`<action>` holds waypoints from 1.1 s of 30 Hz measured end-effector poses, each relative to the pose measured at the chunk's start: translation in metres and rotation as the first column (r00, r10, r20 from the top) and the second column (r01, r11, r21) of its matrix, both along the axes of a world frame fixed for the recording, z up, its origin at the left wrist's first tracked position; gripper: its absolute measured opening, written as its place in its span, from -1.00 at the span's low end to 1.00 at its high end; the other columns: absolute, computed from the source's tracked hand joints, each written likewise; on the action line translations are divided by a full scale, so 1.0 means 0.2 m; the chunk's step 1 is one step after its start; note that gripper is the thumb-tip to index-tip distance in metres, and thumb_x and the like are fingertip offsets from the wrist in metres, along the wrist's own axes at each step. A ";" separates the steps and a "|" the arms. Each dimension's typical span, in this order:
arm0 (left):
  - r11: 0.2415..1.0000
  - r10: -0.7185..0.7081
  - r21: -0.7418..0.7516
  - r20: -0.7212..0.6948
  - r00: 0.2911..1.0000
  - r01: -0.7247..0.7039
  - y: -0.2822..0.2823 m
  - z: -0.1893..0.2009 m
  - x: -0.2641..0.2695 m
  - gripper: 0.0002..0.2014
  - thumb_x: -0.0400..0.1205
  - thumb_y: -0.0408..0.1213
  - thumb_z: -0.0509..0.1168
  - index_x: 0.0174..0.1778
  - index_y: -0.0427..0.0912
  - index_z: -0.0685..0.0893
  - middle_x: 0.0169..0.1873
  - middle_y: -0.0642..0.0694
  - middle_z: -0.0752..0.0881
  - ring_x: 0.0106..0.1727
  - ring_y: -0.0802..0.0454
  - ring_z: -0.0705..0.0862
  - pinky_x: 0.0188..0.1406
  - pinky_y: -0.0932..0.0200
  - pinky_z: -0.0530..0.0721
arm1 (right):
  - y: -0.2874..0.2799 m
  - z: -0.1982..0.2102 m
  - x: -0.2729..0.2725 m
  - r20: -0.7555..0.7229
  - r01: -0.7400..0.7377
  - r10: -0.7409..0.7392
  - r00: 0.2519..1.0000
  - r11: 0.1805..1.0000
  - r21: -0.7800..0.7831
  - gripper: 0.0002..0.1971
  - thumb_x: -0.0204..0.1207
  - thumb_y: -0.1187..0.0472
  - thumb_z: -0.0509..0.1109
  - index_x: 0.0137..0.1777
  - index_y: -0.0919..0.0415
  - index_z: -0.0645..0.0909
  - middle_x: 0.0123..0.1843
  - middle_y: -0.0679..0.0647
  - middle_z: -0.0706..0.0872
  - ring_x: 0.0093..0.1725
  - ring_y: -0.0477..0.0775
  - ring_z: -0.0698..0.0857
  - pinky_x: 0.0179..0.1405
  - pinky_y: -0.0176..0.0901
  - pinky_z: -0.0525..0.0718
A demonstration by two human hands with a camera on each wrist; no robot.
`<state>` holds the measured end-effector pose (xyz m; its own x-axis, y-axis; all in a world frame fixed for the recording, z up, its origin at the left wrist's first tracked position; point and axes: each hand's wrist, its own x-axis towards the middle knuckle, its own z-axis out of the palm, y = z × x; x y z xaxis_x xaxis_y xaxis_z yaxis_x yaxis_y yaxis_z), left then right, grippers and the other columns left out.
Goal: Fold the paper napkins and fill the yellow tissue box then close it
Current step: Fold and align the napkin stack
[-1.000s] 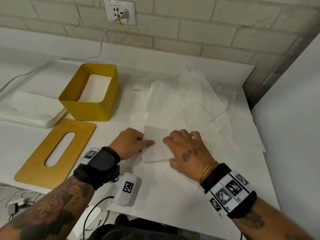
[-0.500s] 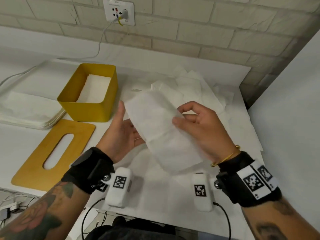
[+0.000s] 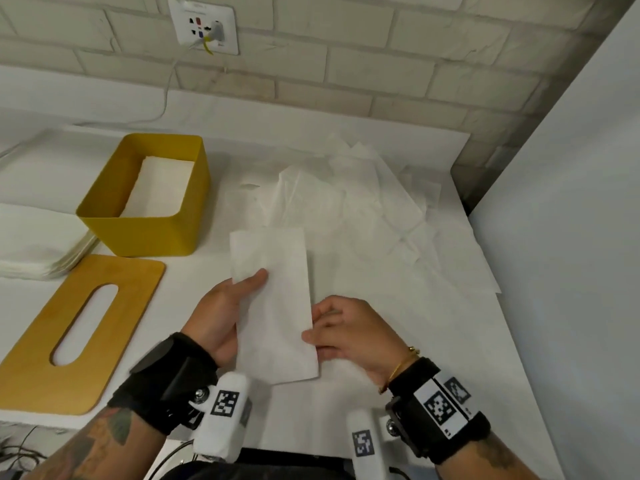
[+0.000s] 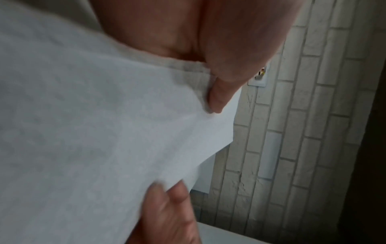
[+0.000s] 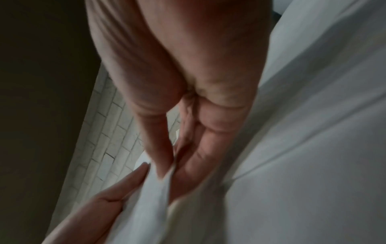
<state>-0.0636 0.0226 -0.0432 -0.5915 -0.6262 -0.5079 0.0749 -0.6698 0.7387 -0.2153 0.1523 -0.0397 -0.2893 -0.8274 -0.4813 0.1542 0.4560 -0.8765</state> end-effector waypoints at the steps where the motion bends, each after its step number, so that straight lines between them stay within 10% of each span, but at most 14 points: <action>1: 1.000 0.013 0.015 0.001 1.000 -0.013 -0.01 0.00 0.01 -0.60 0.69 -0.21 0.31 0.38 -0.38 0.66 0.26 -0.40 0.76 0.25 -0.37 0.76 0.29 -0.26 0.70 | 0.03 0.01 -0.02 -0.025 -0.060 0.061 0.998 0.998 0.024 -0.81 0.49 0.48 0.55 0.06 0.38 0.66 -0.17 0.20 0.85 -0.20 0.08 0.83 -0.11 -0.05 0.84; 6: 0.999 0.040 0.036 -0.039 0.998 -0.039 -0.09 0.00 0.05 -0.65 0.70 -0.21 0.30 0.33 -0.31 0.71 0.13 -0.30 0.83 0.01 -0.21 0.86 -0.14 -0.07 0.86 | 0.06 0.12 -0.32 -0.298 0.034 -0.017 0.954 0.998 0.053 -0.85 0.48 0.46 0.56 -0.01 0.33 0.70 -0.13 0.30 0.86 -0.17 0.22 0.84 -0.13 0.01 0.79; 11: 1.000 -0.005 0.031 -0.046 0.999 0.007 -0.10 0.00 0.03 -0.65 0.65 -0.21 0.32 0.30 -0.28 0.72 0.12 -0.30 0.83 0.01 -0.21 0.86 -0.10 -0.10 0.86 | 0.01 0.14 -0.67 -0.711 0.249 -0.077 0.699 0.958 0.142 -0.69 0.49 0.08 0.61 0.20 0.08 0.72 0.07 -0.03 0.77 0.13 0.06 0.73 0.15 -0.13 0.64; 17: 0.999 -0.027 0.026 -0.027 0.999 0.027 -0.11 -0.03 0.00 -0.55 0.62 -0.20 0.35 0.42 -0.30 0.67 0.26 -0.34 0.77 0.17 -0.29 0.79 0.26 -0.23 0.71 | -0.04 0.11 -0.72 -0.703 0.074 0.189 0.686 0.943 0.326 -0.74 0.45 0.08 0.64 0.06 0.16 0.76 -0.02 0.04 0.77 0.06 0.09 0.72 -0.02 -0.18 0.62; 22: 1.000 -0.017 0.015 -0.043 0.999 0.018 -0.15 -0.04 0.00 -0.54 0.63 -0.18 0.36 0.43 -0.29 0.66 0.29 -0.34 0.76 0.22 -0.31 0.78 0.23 -0.22 0.74 | 0.03 0.18 -0.78 -0.737 0.086 -0.002 0.676 0.993 0.076 -0.87 0.53 0.10 0.58 -0.07 0.15 0.78 -0.10 -0.01 0.81 -0.02 0.05 0.72 0.01 -0.11 0.63; 27: 0.999 -0.013 -0.037 -0.063 0.998 0.011 -0.18 -0.01 -0.04 -0.61 0.70 -0.21 0.32 0.41 -0.29 0.67 0.25 -0.31 0.79 0.16 -0.24 0.82 0.05 -0.10 0.81 | 0.07 0.37 -0.76 -0.490 0.151 -0.292 0.821 0.940 -0.306 -0.83 0.42 0.27 0.64 -0.22 -0.04 0.77 -0.18 -0.04 0.86 -0.15 0.05 0.79 -0.09 -0.09 0.73; 33: 0.988 -0.066 -0.146 -0.071 0.995 0.055 -0.17 0.07 -0.16 -0.67 0.68 -0.33 0.31 0.35 -0.32 0.70 0.24 -0.33 0.79 0.13 -0.22 0.82 0.20 -0.11 0.78 | 0.03 0.61 -0.54 -0.309 -0.150 0.016 0.951 0.896 -0.417 -0.86 0.26 0.25 0.58 -0.17 0.06 0.85 -0.15 -0.01 0.84 -0.14 -0.03 0.81 -0.16 -0.29 0.77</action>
